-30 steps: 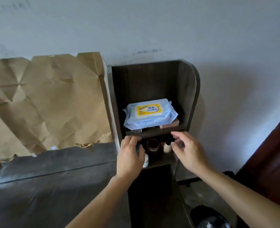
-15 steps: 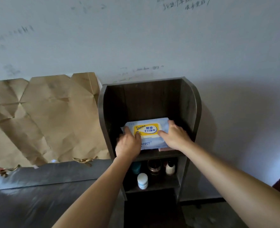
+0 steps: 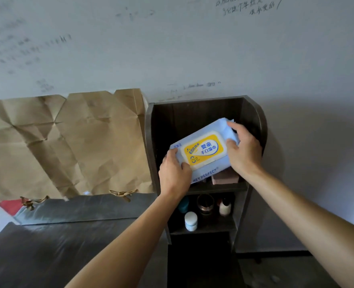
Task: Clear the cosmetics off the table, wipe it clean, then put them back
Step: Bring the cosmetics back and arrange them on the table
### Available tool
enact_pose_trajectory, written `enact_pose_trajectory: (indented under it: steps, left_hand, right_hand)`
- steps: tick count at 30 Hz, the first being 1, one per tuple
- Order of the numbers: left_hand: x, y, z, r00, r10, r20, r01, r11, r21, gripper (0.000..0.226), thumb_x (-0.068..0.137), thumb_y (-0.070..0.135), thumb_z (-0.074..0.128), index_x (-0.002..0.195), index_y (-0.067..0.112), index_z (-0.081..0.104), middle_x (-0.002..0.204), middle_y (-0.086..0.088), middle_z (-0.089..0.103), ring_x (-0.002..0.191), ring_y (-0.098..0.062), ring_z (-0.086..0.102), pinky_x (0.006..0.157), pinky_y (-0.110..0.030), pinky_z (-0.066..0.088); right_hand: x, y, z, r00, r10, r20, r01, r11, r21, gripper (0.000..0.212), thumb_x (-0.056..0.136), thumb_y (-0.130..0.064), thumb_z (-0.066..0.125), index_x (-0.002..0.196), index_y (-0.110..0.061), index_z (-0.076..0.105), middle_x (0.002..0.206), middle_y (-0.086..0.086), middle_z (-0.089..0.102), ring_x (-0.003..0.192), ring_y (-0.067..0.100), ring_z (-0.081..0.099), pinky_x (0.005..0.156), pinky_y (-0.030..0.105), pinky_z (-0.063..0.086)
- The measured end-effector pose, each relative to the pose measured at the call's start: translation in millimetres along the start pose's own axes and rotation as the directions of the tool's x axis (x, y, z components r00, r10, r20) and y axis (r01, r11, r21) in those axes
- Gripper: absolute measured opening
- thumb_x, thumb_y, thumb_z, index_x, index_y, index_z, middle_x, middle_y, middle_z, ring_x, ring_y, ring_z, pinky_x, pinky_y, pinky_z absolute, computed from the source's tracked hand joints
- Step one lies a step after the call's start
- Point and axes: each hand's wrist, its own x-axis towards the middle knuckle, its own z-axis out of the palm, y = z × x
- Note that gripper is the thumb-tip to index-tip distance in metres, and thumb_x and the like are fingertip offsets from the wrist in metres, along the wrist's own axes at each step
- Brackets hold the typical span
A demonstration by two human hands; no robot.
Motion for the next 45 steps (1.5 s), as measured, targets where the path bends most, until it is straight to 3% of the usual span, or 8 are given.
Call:
enact_pose_trajectory:
  steps: [7,16,20,24,29,32,37,45]
  left_hand:
    - [-61.9,-57.9,-64.0,0.995,0.042,0.094,-0.035,0.997,-0.070,0.044,0.085,0.013,0.052,0.129,0.017,0.051,0.099,-0.005,0.067,0.087,-0.022,0.062,0.081,-0.038,0.052]
    - [-137.0,-203.1,-121.9,0.919,-0.268,0.290,0.273,0.962,0.025,0.040,0.082,0.005,0.053,0.121,0.016,0.057,0.084,0.006,0.064,0.079,-0.014,0.061,0.071,-0.026,0.047]
    - [-169.9,-255.4,-116.7,0.796,-0.505,0.335,0.547,0.836,-0.039,0.044,0.079,-0.001,0.051,0.120,0.013,0.053,0.084,0.001,0.064,0.079,-0.017,0.064,0.067,-0.029,0.054]
    - [-188.1,-296.4,-106.8,0.540,-0.748,0.387,0.842,0.477,-0.252,0.074,0.079,-0.010,0.045,0.145,0.017,0.024,0.088,-0.014,0.062,0.067,-0.028,0.060,0.063,-0.041,0.057]
    - [-191.1,-332.4,-91.7,0.366,-0.838,0.405,0.922,0.269,-0.277,0.085,0.080,-0.011,0.046,0.150,0.026,0.013,0.112,-0.013,0.060,0.078,-0.032,0.064,0.063,-0.044,0.058]
    - [-184.4,-352.2,-77.7,0.296,-0.846,0.443,0.949,0.207,-0.238,0.063,0.078,-0.012,0.047,0.138,0.004,0.036,0.102,-0.019,0.066,0.077,-0.034,0.066,0.061,-0.045,0.059]
    - [-171.6,-358.9,-55.3,0.307,-0.867,0.393,0.944,0.330,-0.009,0.010,0.074,-0.003,0.057,0.082,0.001,0.057,0.067,-0.017,0.064,0.053,-0.026,0.056,0.055,-0.035,0.055]
    - [-169.2,-364.5,-38.0,0.562,-0.738,0.374,0.564,0.672,0.479,0.018,0.075,0.028,0.064,0.076,0.011,0.057,0.072,-0.001,0.060,0.070,-0.024,0.054,0.058,-0.027,0.040]
  right_hand:
    - [-87.0,-31.3,-4.1,0.995,0.095,0.040,-0.101,0.977,0.186,0.044,0.081,-0.013,0.060,0.121,-0.031,0.057,0.097,-0.011,0.065,0.091,0.013,0.064,0.075,0.035,0.054]
    - [-254.8,0.4,77.7,0.849,0.380,0.367,-0.447,0.887,0.117,0.053,0.082,-0.005,0.064,0.131,-0.020,0.052,0.091,-0.002,0.070,0.082,0.013,0.066,0.076,0.031,0.053]
    - [-292.5,37.7,127.4,0.713,0.512,0.479,-0.554,0.830,-0.062,0.051,0.084,-0.003,0.057,0.132,-0.017,0.052,0.105,0.005,0.068,0.092,0.017,0.065,0.080,0.034,0.054]
    - [-306.3,63.5,166.1,0.623,0.542,0.565,-0.539,0.820,-0.193,0.048,0.081,0.000,0.053,0.125,-0.020,0.058,0.110,0.004,0.067,0.091,0.016,0.064,0.079,0.034,0.055]
    - [-302.9,83.3,224.4,0.513,0.478,0.713,-0.416,0.865,-0.280,0.053,0.080,-0.002,0.049,0.128,-0.024,0.057,0.128,-0.001,0.060,0.105,0.015,0.059,0.092,0.033,0.050]
    - [-285.8,91.1,257.3,0.458,0.398,0.795,-0.278,0.913,-0.297,0.055,0.080,0.001,0.046,0.129,-0.021,0.057,0.132,-0.005,0.057,0.117,0.014,0.055,0.095,0.025,0.043]
    - [-255.3,99.3,296.9,0.390,0.236,0.890,-0.048,0.970,-0.237,0.050,0.084,-0.001,0.043,0.125,-0.023,0.060,0.135,-0.004,0.056,0.125,0.015,0.050,0.098,0.019,0.037]
    - [-246.5,108.2,322.8,0.328,0.146,0.933,0.173,0.962,-0.211,0.055,0.087,-0.006,0.038,0.129,-0.040,0.051,0.133,-0.001,0.057,0.118,0.025,0.054,0.093,0.034,0.046]
